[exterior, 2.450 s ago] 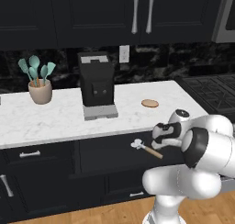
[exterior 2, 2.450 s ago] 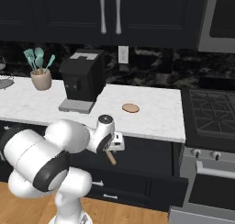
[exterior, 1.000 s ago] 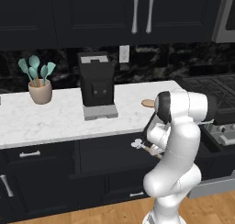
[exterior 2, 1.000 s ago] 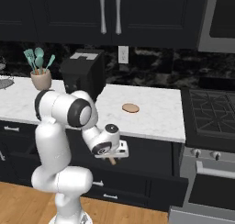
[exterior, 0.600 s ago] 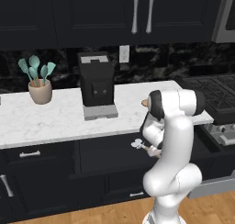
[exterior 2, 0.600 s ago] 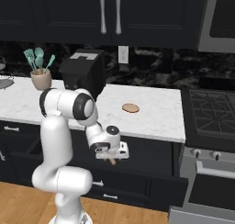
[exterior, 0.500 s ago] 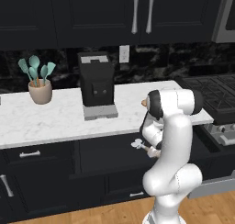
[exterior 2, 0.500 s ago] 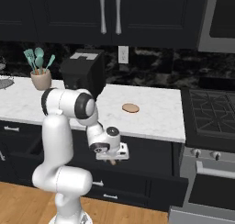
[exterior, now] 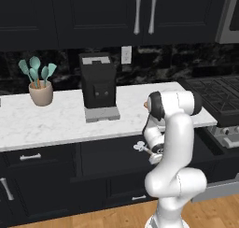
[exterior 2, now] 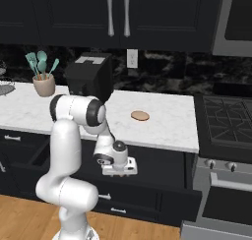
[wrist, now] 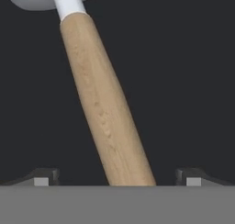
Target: Pick the pizza cutter from the drawer and place it on the counter.
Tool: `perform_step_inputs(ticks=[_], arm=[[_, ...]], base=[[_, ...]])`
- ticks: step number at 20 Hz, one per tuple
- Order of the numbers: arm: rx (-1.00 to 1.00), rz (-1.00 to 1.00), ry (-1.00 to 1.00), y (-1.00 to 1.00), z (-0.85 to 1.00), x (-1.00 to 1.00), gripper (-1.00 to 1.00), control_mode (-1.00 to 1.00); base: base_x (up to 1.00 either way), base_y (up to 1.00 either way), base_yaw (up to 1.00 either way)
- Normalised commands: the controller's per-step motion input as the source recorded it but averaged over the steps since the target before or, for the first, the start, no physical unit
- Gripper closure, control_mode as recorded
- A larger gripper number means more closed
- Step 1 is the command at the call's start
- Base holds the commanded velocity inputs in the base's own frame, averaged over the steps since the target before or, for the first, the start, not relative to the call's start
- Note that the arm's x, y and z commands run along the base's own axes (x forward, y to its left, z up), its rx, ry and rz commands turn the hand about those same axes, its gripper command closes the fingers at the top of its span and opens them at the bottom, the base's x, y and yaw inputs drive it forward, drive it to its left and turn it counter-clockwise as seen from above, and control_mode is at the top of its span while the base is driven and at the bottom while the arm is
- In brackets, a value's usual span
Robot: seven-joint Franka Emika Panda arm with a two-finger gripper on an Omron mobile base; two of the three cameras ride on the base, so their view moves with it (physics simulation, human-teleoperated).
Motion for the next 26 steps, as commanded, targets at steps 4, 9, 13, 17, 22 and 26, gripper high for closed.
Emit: perform_step_inputs(ticks=[4,9,13,17,22,26], arm=[[0.00,0.00,0.00,0.00,0.00,0.12,-1.00,-1.00],[0.00,0.00,0.00,0.00,0.00,0.01,1.00,-1.00],[0.00,0.00,0.00,0.00,0.00,0.00,1.00,-1.00],[0.00,0.00,0.00,-0.03,0.00,0.03,1.00,-1.00],[0.00,0.00,-0.01,-0.38,0.35,-0.04,1.00,-1.00],[0.00,0.00,-0.06,-0.82,0.61,-0.34,1.00,-1.00]], base=[[0.00,0.00,0.00],[0.00,0.00,0.00],[0.00,0.00,0.00],[0.00,0.00,0.00],[0.00,0.00,0.00],[0.00,0.00,0.00]])
